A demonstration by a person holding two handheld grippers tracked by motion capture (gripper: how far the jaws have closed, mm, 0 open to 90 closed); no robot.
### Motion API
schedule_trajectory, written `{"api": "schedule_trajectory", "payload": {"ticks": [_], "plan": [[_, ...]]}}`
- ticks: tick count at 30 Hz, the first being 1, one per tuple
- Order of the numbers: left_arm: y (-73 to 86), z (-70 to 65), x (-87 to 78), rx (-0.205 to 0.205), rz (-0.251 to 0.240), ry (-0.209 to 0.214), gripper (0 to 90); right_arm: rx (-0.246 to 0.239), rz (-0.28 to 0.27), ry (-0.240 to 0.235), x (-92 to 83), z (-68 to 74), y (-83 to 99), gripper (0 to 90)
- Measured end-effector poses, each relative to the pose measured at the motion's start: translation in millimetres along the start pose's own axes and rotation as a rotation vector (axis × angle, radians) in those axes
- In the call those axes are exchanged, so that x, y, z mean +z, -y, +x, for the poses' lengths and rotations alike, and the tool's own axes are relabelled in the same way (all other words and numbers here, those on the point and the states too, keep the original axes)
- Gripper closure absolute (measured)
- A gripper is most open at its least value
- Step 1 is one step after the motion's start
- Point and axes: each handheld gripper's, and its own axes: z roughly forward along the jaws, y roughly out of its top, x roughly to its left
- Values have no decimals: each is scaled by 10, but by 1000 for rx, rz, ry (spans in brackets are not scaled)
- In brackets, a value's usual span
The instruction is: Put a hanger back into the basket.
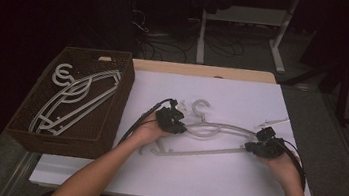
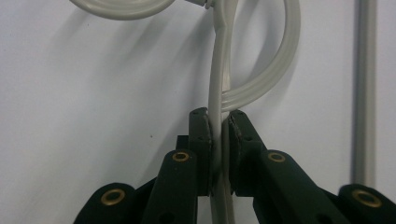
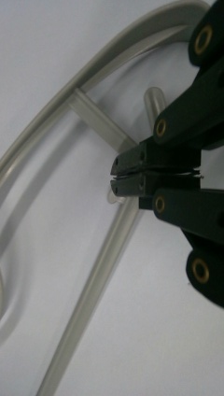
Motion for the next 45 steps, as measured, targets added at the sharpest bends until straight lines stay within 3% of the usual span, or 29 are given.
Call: {"api": "schedule_trajectory", "payload": {"ticks": [7, 12, 16, 23, 34, 45], "plan": [[-34, -34, -282, -30, -23, -35, 821, 12, -111, -70, -214, 111, -47, 697], [-56, -9, -566, -84, -61, -60, 822, 1, -169, -126, -336, 267, 17, 584], [-94, 24, -865, -130, -93, -106, 822, -20, -186, -128, -332, 385, 64, 459], [-66, 159, -1406, -155, -122, -166, 821, -54, -204, -131, -276, 500, 48, 294], [288, 467, -2083, -221, -144, -225, 821, -71, -209, -142, -183, 563, 11, 183], [802, 780, -2770, -297, -158, -358, 821, -71, -209, -132, -159, 587, -32, 167]]}}
